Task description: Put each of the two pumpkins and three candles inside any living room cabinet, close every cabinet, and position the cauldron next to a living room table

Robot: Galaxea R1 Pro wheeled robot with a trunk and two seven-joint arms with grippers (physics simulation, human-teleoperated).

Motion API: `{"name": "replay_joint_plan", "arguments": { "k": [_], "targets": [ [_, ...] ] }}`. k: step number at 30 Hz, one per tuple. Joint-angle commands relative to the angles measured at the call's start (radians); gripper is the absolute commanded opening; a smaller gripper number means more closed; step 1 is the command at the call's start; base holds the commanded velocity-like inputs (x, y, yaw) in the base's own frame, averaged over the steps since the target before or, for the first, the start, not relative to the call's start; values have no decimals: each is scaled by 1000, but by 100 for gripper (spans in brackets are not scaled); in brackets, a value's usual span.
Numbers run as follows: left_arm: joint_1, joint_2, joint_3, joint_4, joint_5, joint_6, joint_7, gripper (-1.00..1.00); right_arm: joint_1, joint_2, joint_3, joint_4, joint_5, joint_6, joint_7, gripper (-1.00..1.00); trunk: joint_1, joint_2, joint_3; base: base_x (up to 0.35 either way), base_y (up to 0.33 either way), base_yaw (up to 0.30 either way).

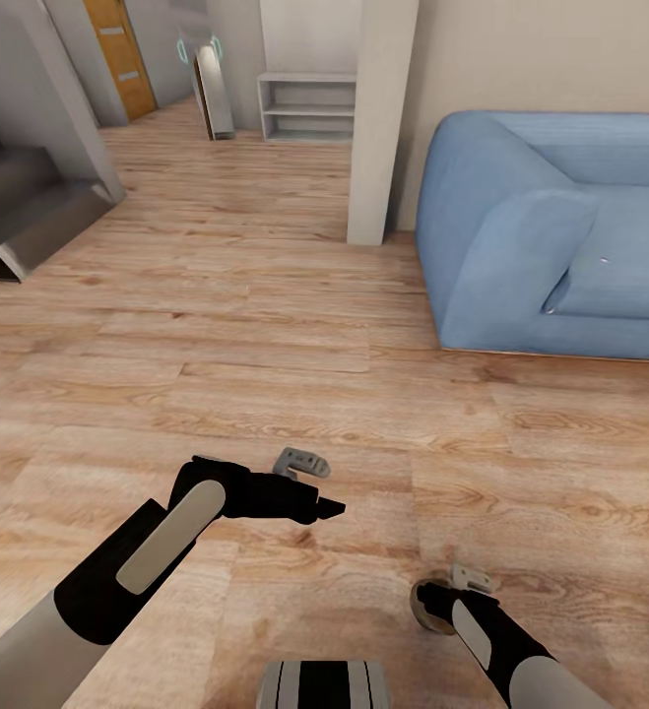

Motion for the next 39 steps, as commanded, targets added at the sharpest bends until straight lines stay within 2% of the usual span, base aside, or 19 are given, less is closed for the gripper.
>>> {"name": "replay_joint_plan", "arguments": {
  "k": [1,39],
  "targets": [
    [-1,1,-1,-1,10,1,11,100,1,0,0,18,-10,5,-7,-100,0,0,-1,0,0,0],
    [-2,1,-1,5,1,1,22,100,2,-3,0,0,-10,0,-5,-100,-17,9,146,0,0,0]
  ]
}}
